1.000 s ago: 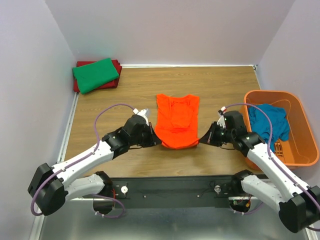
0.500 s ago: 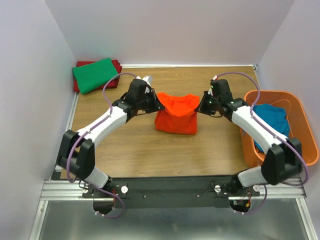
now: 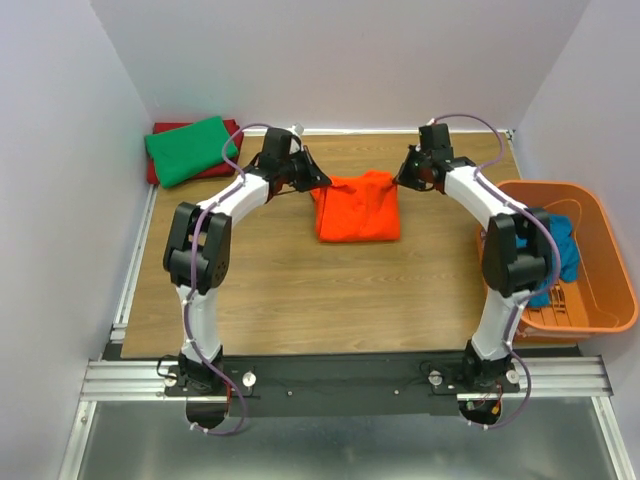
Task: Fold and stack the t-shirts
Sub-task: Fold the long partially folded tshirt into a neat square, then smooth out wrinkles on the folded tshirt
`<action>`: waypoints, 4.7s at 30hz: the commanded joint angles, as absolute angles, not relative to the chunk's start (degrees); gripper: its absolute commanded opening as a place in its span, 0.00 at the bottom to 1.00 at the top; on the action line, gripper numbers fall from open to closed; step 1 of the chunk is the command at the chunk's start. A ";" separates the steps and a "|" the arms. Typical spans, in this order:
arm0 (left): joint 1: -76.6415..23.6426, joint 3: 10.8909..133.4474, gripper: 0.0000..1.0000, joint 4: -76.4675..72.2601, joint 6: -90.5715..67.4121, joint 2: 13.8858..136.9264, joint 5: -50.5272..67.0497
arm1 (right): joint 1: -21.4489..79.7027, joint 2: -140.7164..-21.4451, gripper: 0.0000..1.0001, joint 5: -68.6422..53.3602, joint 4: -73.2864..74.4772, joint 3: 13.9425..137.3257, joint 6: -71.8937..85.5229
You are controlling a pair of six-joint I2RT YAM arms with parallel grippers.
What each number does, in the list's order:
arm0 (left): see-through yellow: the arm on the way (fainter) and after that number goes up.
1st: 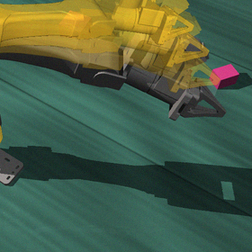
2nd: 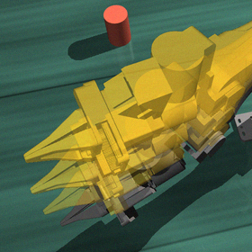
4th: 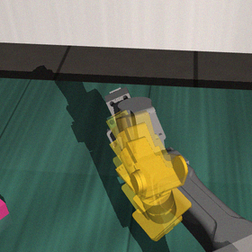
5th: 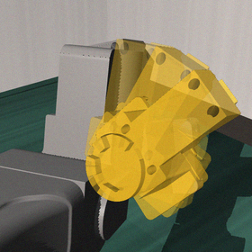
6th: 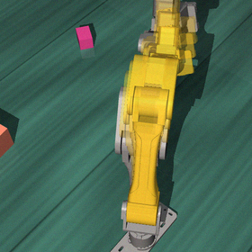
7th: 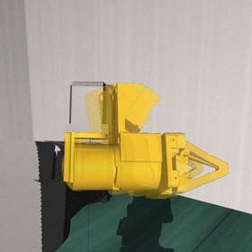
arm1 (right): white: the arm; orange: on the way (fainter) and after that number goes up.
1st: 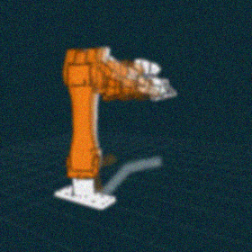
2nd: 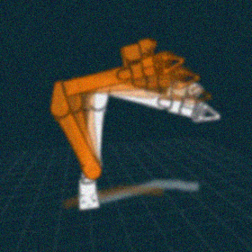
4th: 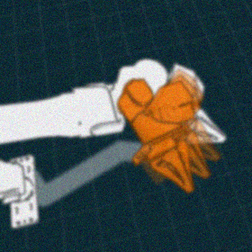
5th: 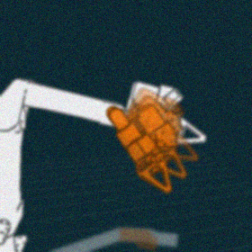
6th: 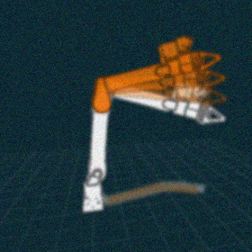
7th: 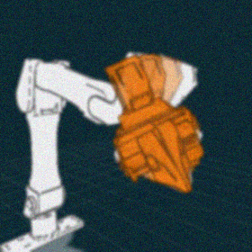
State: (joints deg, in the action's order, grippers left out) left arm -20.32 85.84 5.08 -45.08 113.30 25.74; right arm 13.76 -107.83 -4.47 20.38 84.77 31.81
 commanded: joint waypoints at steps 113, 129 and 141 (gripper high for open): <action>-19.16 64.76 0.00 -6.15 -45.61 106.34 19.07 | 23.29 -118.98 0.32 -26.63 -1.23 79.71 24.08; -12.40 78.49 0.00 -4.30 -44.56 122.17 23.20 | 17.58 -131.92 0.32 -31.54 -1.23 90.97 30.41; -10.54 77.35 0.19 -3.78 -40.88 110.75 22.94 | 16.35 -129.65 0.32 -33.75 -1.14 91.50 30.32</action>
State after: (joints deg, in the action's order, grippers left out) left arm -9.39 77.97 -3.68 -43.70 116.99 22.81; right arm 16.86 -130.78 -32.51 -0.80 89.97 30.02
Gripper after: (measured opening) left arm 0.177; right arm 0.322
